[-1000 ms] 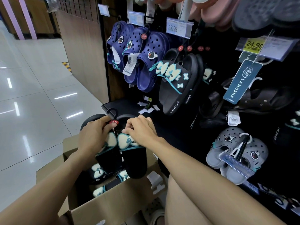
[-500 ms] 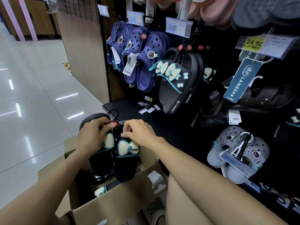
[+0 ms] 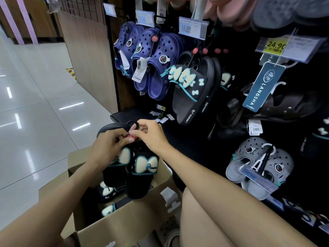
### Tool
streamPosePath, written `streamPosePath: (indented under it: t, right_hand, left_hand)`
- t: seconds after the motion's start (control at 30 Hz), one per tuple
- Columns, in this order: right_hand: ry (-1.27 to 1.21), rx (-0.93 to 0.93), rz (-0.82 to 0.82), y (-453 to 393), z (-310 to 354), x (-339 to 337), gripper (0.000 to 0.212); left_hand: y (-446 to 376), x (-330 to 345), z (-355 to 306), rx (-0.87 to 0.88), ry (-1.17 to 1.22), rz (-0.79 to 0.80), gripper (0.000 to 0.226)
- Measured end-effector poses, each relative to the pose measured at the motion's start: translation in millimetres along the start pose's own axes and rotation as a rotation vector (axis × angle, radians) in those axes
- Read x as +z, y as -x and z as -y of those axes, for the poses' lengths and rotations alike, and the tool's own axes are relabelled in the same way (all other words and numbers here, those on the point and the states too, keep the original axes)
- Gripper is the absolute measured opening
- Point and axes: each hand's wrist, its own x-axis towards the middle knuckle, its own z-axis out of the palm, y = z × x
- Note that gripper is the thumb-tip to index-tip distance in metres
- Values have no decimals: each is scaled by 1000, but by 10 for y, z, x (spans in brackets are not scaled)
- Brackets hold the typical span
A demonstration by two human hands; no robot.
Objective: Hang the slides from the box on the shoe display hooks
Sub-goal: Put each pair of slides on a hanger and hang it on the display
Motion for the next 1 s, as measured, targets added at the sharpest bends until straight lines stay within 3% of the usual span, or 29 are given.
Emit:
streamPosePath:
  t: [0.5, 0.8, 1.0]
  right_hand:
    - [47, 19, -247, -19, 17, -36, 5]
    - [51, 1, -288, 0, 61, -61, 6]
    - [64, 35, -302, 4, 23, -90, 5]
  left_hand:
    - [68, -29, 8, -1, -123, 109, 12]
    - [115, 16, -56, 79, -261, 36, 22]
    - [59, 83, 13, 87, -265, 121, 24]
